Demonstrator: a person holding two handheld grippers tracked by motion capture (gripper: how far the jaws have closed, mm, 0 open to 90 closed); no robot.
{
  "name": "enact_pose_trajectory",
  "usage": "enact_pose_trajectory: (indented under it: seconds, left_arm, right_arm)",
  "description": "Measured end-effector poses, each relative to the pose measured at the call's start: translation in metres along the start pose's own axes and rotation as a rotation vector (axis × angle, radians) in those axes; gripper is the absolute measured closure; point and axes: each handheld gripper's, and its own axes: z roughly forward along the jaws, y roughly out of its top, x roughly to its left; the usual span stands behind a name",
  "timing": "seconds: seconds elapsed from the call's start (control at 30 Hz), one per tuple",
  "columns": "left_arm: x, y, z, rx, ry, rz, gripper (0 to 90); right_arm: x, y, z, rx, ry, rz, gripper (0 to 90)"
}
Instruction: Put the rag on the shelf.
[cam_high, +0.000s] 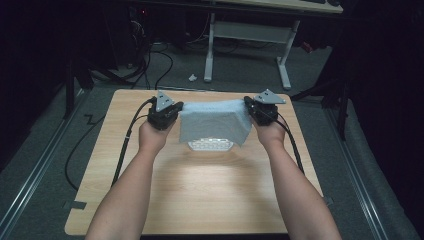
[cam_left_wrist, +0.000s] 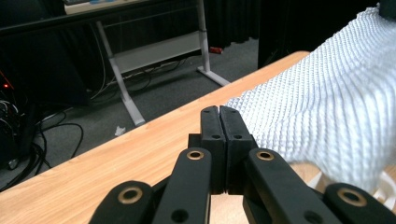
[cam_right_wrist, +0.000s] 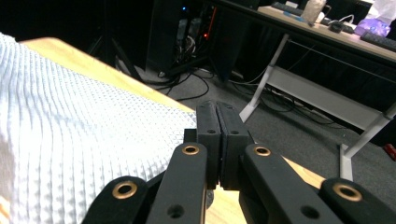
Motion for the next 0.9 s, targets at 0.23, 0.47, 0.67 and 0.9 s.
enact_pose_trajectory:
  seconds: [0.23,0.47,0.67,0.9]
  left_arm:
    - [-0.004,-0.009,0.001,0.008,-0.013,-0.002,89.4]
    - [-0.011,-0.021,0.000,0.027,-0.017,-0.006,89.4]
    - [-0.013,-0.032,0.000,0.042,-0.023,-0.023,89.4]
    - [-0.015,-0.043,0.001,0.063,-0.038,-0.037,89.2]
  right_arm:
    - [0.000,-0.013,-0.001,0.015,0.012,0.009,90.0]
    - [0.004,-0.024,-0.001,0.041,0.035,0.040,90.0]
    - [0.008,-0.032,0.001,0.053,0.049,0.055,90.0]
    - [0.012,-0.044,0.004,0.076,0.065,0.088,90.0]
